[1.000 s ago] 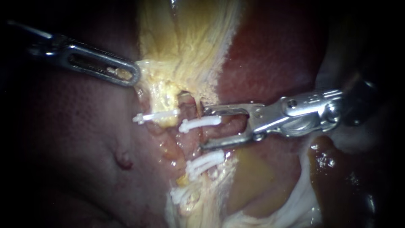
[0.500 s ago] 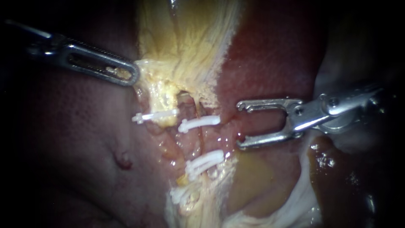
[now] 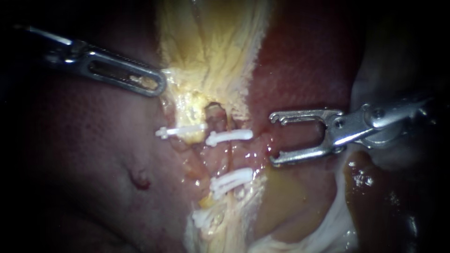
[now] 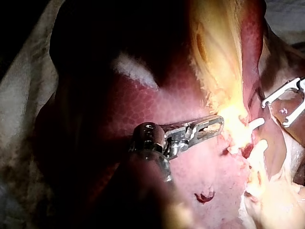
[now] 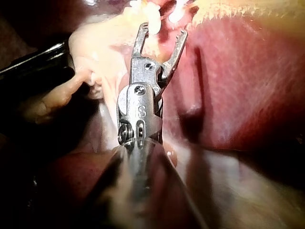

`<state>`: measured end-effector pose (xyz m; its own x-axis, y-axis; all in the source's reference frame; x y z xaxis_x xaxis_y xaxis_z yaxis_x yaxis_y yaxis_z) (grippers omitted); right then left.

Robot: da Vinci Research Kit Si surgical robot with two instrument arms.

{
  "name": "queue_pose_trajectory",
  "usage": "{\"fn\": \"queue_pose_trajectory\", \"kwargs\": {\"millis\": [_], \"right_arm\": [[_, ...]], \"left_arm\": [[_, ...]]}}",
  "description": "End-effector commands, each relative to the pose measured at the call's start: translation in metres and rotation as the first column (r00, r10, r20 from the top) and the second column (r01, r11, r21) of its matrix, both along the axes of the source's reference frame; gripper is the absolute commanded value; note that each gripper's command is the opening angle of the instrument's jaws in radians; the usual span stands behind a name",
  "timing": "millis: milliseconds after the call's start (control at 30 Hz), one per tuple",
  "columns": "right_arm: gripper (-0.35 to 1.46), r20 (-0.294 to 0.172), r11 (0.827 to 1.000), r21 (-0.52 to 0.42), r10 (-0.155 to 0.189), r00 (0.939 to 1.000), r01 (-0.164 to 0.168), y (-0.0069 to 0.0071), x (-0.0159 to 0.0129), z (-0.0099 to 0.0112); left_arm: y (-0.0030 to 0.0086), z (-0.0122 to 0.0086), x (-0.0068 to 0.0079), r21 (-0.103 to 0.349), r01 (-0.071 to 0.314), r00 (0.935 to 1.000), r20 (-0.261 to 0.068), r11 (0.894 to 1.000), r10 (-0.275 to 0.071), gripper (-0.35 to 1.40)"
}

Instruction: Going back third clip right tube

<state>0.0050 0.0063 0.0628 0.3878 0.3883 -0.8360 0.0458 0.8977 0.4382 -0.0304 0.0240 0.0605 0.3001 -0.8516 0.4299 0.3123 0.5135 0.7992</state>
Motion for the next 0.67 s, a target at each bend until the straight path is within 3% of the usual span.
{"fn": "queue_pose_trajectory", "kwargs": {"millis": [33,300,667], "right_arm": [[0.5,0.002,1.0,-0.001,0.001,1.0,-0.001,0.0,-0.0001,0.0],[0.5,0.002,1.0,-0.002,0.001,1.0,-0.001,-0.0002,-0.0003,-0.0002],[0.5,0.002,1.0,-0.001,0.001,1.0,-0.001,-0.0002,-0.0003,-0.0003]], "left_arm": [[-0.0001,0.0003,-0.0004,-0.002,-0.003,1.0,-0.001,1.0,0.003,-0.35],[-0.0013,0.0025,-0.0031,-0.004,-0.019,0.9998,0.006,1.0,0.019,-0.35],[-0.0015,0.0031,-0.0035,-0.005,-0.024,0.9997,0.008,1.0,0.024,-0.35]]}}
